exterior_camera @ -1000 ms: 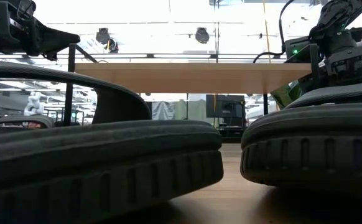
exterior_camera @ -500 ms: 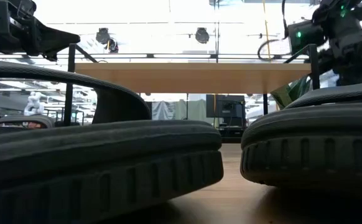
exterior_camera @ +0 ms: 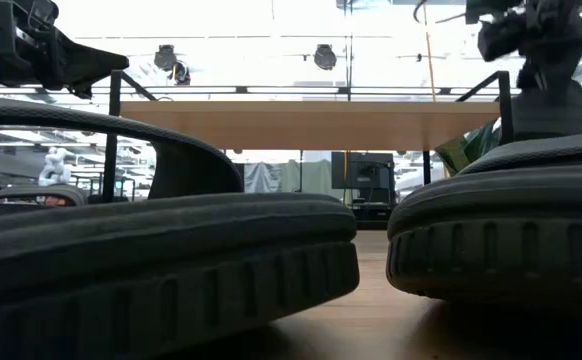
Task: Pick and place slides into the shelf
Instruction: Put the black slide on the shelf, then adjust the shelf on the table
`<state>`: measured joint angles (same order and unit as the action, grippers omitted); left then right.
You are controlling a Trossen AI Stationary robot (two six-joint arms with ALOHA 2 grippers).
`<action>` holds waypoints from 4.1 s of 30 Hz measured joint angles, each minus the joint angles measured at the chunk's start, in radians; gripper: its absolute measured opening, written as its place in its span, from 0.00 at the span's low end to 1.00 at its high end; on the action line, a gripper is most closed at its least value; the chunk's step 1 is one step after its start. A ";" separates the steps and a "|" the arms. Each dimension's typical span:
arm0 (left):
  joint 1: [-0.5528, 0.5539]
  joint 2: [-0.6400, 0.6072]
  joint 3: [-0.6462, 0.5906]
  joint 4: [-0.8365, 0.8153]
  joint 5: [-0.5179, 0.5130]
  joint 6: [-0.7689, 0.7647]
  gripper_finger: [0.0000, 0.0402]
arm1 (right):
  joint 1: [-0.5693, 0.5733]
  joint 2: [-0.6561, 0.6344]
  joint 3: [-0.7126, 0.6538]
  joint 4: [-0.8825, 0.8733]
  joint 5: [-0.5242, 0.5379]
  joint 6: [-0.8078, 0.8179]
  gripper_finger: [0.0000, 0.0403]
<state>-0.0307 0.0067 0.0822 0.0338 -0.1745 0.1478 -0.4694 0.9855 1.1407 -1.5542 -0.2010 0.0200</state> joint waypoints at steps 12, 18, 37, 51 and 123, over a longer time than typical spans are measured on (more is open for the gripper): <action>0.000 0.000 0.000 -0.002 0.000 0.000 0.05 | 0.000 0.028 0.201 -0.018 0.051 -0.032 0.00; 0.000 0.000 0.000 -0.002 0.000 -0.017 0.05 | 0.000 0.069 0.309 -0.020 0.132 -0.073 0.01; 0.000 0.000 0.000 -0.009 0.000 -0.018 0.05 | 0.000 0.267 0.676 -0.015 0.087 -0.278 0.01; 0.000 0.000 0.000 -0.038 0.000 0.000 0.05 | 0.052 0.570 0.753 -0.016 -0.389 -0.413 0.01; 0.000 0.000 0.000 -0.061 0.000 0.009 0.05 | 0.151 0.447 0.597 0.054 0.146 -0.319 0.39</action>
<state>-0.0305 0.0065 0.0822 -0.0270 -0.1745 0.1570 -0.3180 1.4324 1.7377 -1.4998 -0.0552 -0.2990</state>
